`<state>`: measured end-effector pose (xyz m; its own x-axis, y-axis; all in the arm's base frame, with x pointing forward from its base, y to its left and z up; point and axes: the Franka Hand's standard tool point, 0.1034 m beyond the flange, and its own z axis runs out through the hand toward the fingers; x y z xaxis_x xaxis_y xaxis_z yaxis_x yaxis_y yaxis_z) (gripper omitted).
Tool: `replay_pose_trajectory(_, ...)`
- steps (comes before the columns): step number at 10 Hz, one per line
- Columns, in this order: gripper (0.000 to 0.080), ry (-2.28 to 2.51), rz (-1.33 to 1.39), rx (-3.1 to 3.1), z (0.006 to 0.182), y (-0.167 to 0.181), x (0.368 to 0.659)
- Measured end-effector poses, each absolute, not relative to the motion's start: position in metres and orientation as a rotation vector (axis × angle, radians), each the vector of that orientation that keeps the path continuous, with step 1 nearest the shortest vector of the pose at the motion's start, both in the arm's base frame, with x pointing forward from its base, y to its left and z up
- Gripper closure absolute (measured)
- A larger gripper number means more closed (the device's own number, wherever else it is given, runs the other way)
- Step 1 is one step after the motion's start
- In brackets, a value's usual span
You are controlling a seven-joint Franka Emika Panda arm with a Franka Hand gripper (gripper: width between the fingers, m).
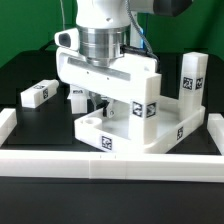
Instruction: Assemble desk
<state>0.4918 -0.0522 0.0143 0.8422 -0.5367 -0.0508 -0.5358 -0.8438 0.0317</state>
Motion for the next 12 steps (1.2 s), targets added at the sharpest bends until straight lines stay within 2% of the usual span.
replay_pose_trajectory(8,0.0731,-0.200,-0.095,3.126,0.014,-0.054,0.492)
replay_pose_trajectory(12,0.0733,0.220,-0.078,3.099,0.014,-0.048,0.512)
